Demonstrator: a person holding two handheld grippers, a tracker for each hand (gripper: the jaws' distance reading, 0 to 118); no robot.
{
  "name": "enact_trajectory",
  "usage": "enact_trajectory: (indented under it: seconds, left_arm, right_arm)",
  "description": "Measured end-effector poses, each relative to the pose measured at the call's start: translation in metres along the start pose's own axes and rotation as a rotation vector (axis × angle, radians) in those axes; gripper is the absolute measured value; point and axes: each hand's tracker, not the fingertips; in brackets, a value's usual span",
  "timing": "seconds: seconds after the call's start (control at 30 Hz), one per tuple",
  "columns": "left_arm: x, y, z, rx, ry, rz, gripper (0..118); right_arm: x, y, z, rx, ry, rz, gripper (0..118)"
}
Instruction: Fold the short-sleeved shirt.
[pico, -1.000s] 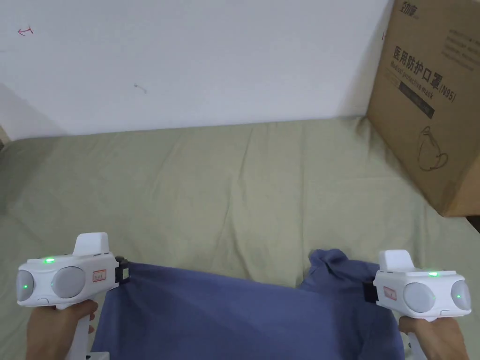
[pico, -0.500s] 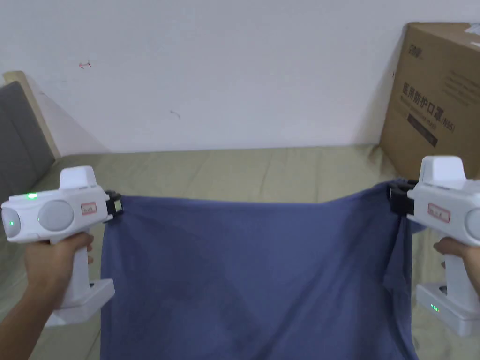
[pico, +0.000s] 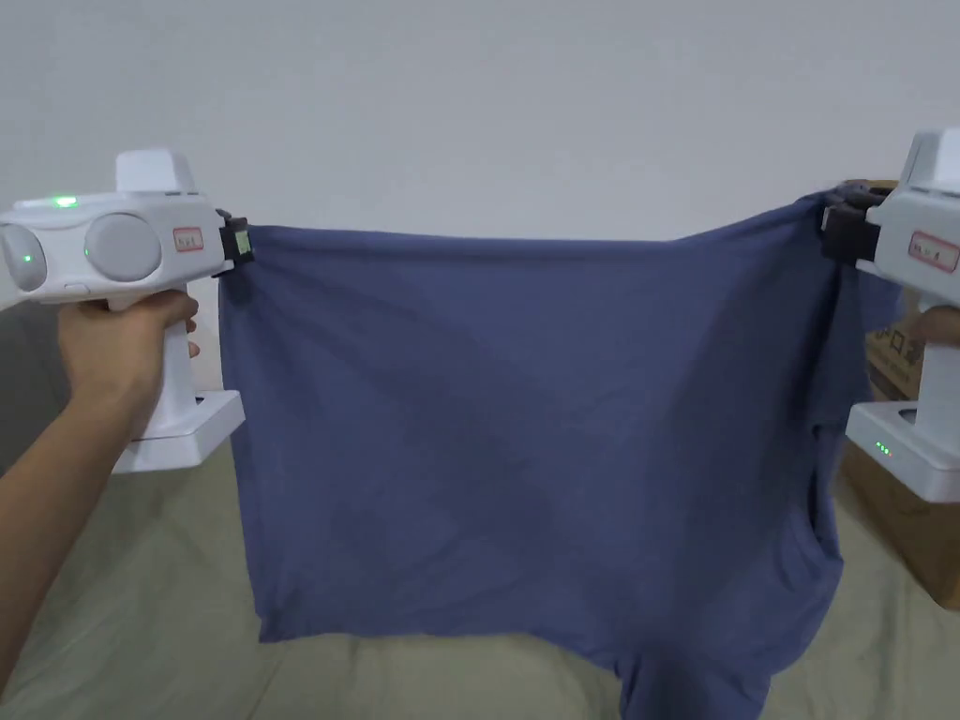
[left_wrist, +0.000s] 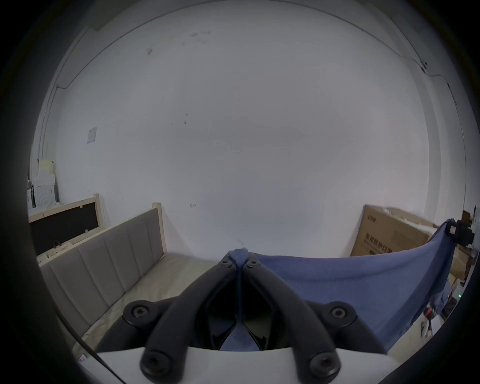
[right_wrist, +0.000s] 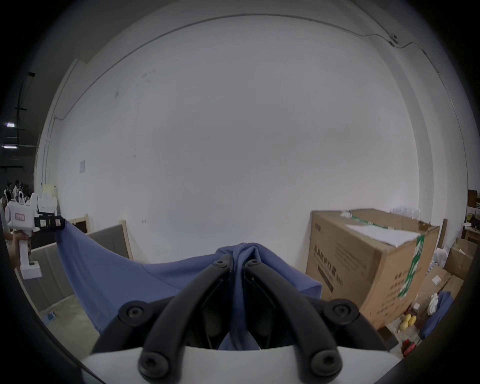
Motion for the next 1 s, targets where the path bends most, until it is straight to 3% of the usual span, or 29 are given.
enact_trajectory:
  seconds: [0.3, 0.47, 0.63, 1.0]
  left_arm:
    - [0.007, -0.001, -0.054, 0.028, 0.033, -0.023, 0]
    - [0.012, -0.058, -0.084, -0.046, 0.045, -0.026, 0]
    - [0.005, -0.132, -0.108, -0.137, 0.035, -0.029, 0]
    - [-0.009, -0.268, -0.041, -0.321, -0.009, 0.004, 0]
  right_arm:
    - [0.012, 0.002, -0.051, 0.035, -0.003, 0.015, 3]
    - [0.015, -0.059, -0.071, -0.058, 0.006, 0.025, 3]
    - [0.022, -0.135, -0.081, -0.171, 0.015, -0.022, 3]
    - [0.014, -0.262, -0.009, -0.347, 0.084, -0.107, 3]
